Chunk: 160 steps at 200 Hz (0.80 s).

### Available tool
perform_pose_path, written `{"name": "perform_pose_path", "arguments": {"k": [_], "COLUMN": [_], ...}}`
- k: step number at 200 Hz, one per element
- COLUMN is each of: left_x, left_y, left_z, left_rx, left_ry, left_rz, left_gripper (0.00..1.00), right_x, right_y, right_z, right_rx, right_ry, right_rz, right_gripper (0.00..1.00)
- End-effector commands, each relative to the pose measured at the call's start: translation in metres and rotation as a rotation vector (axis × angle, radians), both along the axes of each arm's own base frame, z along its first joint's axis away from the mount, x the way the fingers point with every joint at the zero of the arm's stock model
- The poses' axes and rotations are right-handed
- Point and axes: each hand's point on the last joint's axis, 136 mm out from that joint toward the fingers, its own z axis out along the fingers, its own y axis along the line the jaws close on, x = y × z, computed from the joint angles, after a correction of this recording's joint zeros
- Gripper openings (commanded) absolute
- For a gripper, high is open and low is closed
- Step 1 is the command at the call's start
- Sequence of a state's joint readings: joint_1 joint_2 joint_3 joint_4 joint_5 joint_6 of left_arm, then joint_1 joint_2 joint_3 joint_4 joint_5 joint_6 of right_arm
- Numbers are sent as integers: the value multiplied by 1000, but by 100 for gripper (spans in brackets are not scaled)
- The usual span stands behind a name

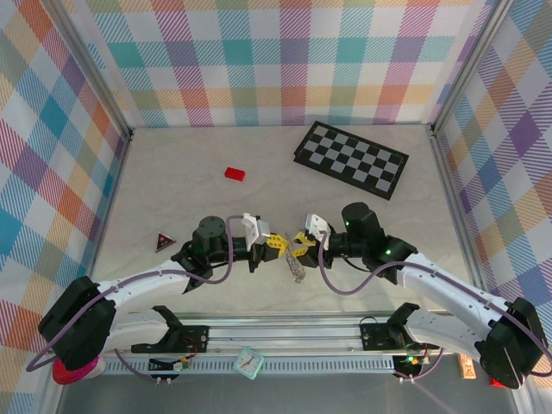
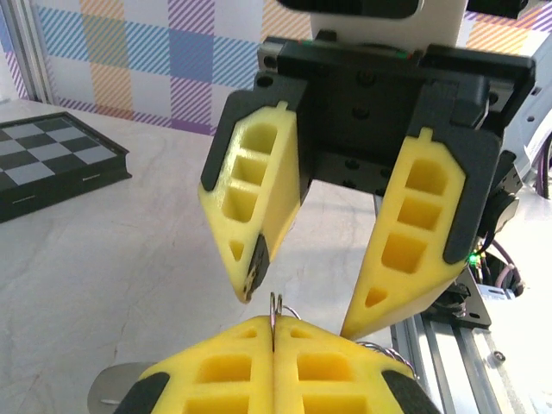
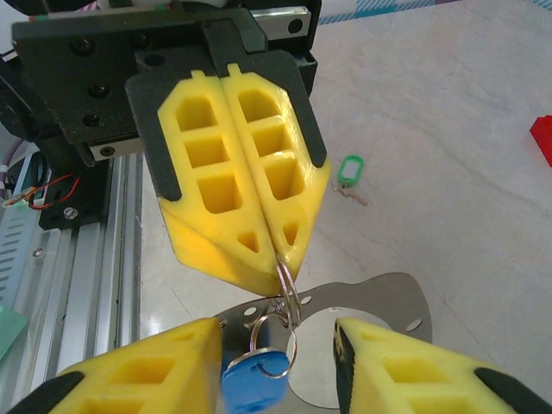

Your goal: Put the keys on the keyring

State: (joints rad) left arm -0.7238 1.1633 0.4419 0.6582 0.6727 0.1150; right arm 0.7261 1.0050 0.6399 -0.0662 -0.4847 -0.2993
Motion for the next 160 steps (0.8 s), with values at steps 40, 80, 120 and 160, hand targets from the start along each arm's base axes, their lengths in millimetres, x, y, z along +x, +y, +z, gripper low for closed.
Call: {"name": "perform_pose_path", "arguments": {"k": [40,80,120,160], "left_x": [-7,-8,-9,-10], "left_y": [-1,-1,-2,-1], "left_z": [20,21,22,24], "left_rx": [-86,-99,-104,-112], "left_ry": [-42,-38,-39,-46], "left_rz": [-39,-43,-49,-51], "left_gripper": [0,0,0,0], "right_x": [1,0,-3,-3], "right_y": [7,8,7,6], "right_z": [1,6,15,15], "right_rx": [45,70,95,93], "right_ry": [-3,-5,-20,-21], "right_rz": [13,17,23,18], "right_gripper": [32,30,31,31]}}
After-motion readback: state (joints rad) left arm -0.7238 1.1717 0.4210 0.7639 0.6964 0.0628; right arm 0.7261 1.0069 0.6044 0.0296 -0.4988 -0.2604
